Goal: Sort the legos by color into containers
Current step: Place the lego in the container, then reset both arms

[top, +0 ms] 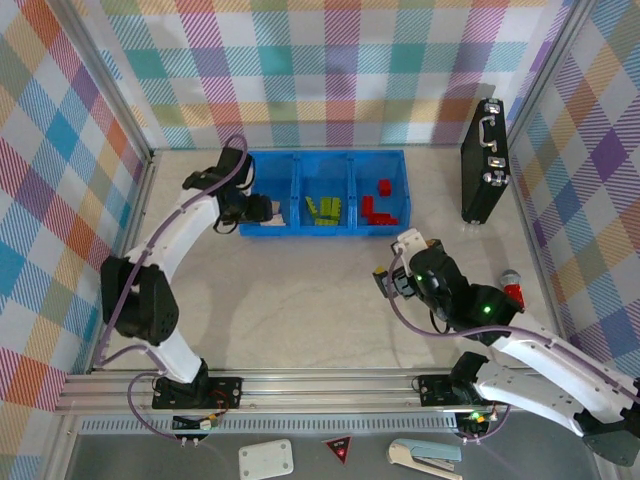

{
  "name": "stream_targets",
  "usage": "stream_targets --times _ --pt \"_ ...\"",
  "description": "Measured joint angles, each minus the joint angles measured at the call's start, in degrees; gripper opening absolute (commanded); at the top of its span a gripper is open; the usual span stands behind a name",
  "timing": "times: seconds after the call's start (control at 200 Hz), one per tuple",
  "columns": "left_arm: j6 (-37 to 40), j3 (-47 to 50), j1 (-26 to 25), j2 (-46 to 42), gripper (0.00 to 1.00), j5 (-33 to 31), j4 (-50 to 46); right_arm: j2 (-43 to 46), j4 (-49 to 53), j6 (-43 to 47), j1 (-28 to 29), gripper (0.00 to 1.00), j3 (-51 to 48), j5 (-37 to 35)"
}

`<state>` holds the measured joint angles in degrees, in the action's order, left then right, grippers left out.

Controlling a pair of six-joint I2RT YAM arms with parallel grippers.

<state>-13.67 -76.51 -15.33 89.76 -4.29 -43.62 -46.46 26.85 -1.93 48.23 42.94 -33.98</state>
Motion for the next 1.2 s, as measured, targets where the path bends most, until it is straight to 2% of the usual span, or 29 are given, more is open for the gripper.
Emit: stream_targets --times 0.15,0.3,0.455,0.59,0.73,0.885,1.08,1.2 --pt "-1.4 9.8 0.7 -7.0 1.0 -6.1 4.3 -2.9 -5.4 0.0 -6.6 0.99 -3.1 -0.5" --pt "-2.2 16.8 0.9 -11.3 1.0 -12.0 8.6 -6.0 -11.0 -0.2 -14.4 0.99 -6.1 -0.5" --pt "-4.6 23.5 0.9 -12.5 1.0 -22.3 13.5 -9.4 -18.3 -0.7 -21.6 0.99 -9.7 -1.0" --pt "-5.2 29.6 0.9 -12.6 1.0 -29.6 18.1 -14.3 -26.9 -0.6 -26.1 0.99 -13.4 -1.2" --pt "-3.2 32.5 0.9 -12.3 1.0 -34.4 25.2 -21.1 -35.3 -0.5 -29.5 0.99 -15.2 -0.5" --pt "3.8 36.8 0.9 -10.4 1.0 -34.0 39.8 -28.1 -45.6 -0.2 -32.4 0.99 -16.0 2.7" --pt "11.6 46.6 1.2 -8.4 1.0 -27.4 60.8 -34.2 -54.4 1.4 -34.8 0.99 -16.5 8.1" --pt "13.3 47.9 2.9 -6.0 1.0 -23.7 67.9 -34.8 -60.7 4.2 -36.0 0.99 -17.9 12.4"
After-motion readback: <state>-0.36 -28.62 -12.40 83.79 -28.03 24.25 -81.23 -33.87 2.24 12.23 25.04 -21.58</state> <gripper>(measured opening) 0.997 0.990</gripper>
